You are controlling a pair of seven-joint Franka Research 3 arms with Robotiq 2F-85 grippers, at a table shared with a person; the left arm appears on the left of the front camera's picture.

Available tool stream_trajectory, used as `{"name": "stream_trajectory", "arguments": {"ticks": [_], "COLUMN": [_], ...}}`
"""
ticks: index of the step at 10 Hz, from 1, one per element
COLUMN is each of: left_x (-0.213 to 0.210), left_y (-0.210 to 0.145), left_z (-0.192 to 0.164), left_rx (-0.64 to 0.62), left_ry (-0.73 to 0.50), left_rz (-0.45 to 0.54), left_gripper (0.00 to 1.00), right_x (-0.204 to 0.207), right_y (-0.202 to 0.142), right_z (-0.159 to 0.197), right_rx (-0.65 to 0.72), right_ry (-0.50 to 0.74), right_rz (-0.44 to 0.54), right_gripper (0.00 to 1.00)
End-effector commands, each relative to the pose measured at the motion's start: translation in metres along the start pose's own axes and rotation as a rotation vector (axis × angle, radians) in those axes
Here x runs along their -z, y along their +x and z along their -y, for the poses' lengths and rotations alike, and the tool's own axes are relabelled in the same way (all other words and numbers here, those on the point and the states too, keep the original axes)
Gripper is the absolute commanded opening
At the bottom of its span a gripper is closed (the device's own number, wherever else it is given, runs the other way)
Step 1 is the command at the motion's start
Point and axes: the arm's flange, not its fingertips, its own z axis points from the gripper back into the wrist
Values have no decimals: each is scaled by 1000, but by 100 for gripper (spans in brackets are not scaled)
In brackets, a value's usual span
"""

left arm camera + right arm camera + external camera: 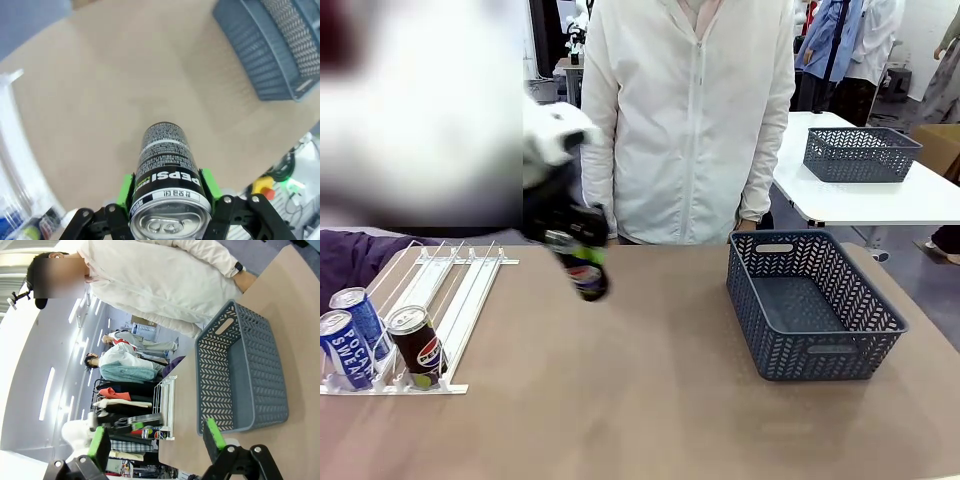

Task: Retrieve and store the cans from the dispenser.
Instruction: Pick up one can from the Automatic Can Dispenser and place it in the middle of the table.

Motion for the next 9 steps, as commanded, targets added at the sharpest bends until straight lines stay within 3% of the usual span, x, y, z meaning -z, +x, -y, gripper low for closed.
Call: {"name": "stream_trajectory", "arguments": {"ticks": [1,4,9], "left_x": [52,122,143], "left_y": [43,47,45], "left_z": [8,31,30], "left_rx": [53,55,36], "left_ry": [28,92,159], "left_rz": [-81,-161,-206], "left_gripper": [0,0,0], "right_x": [1,1,1], "right_y": [3,3,3], "right_z": [-3,-3,-3], "right_rx": [-4,-4,-4], "right_ry": [25,25,25], "right_rz": [17,17,17], "right_gripper": [100,100,100]}}
